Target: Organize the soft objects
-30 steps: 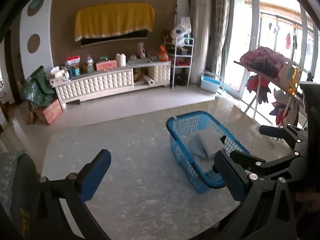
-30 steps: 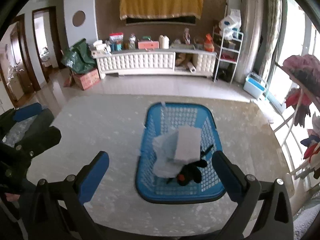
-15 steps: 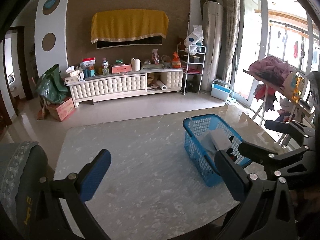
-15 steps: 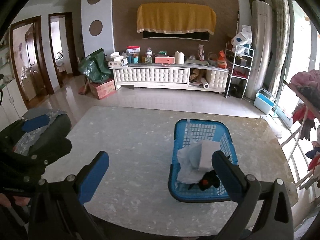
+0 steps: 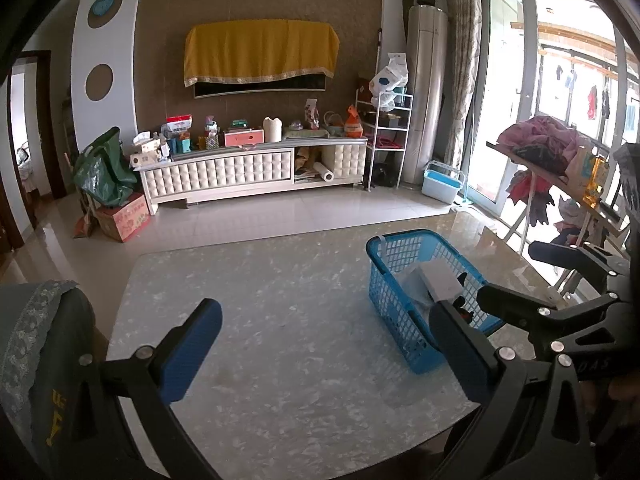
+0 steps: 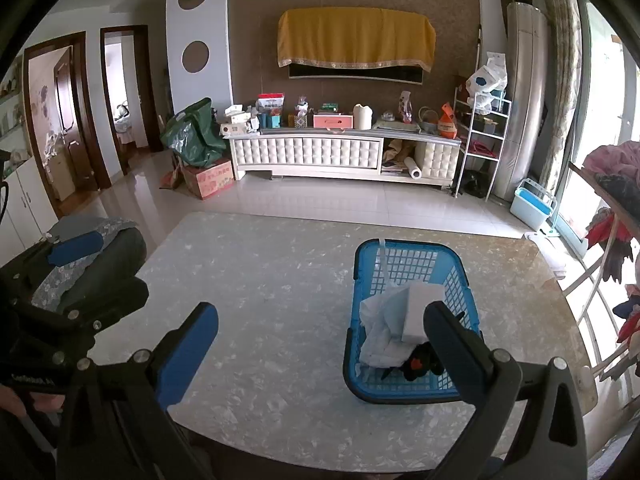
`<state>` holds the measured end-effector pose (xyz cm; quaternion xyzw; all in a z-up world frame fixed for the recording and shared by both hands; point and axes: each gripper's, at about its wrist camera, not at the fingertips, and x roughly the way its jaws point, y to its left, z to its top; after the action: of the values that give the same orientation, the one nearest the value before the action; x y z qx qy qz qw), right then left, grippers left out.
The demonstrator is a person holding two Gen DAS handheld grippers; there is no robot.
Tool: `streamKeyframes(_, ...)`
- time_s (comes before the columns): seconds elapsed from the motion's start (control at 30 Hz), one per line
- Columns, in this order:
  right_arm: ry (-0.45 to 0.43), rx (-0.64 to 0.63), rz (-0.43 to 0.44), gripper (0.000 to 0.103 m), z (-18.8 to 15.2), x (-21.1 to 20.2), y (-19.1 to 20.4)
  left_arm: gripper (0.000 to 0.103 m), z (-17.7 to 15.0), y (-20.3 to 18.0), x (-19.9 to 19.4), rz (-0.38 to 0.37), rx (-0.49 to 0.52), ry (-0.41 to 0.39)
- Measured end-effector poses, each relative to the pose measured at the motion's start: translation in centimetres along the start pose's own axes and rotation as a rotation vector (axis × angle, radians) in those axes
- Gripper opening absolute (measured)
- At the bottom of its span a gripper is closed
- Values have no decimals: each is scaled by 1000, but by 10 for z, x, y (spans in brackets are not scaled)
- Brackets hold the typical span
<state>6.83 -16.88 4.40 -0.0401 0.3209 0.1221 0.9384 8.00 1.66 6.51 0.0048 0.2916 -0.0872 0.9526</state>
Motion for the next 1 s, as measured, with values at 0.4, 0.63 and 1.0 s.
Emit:
streamKeyframes(0.4,4,4,16,103,-3,-1,4,103,2,-6,-1,-20,11,12)
streamKeyframes(0.63,0,6,16,103,-3,-3,5,103,2,-3,-1,-22,-4,11)
streamKeyframes(1.0,-3,8,11,103,-4,-4,6,103,2,-3,-4,2,-11,-2)
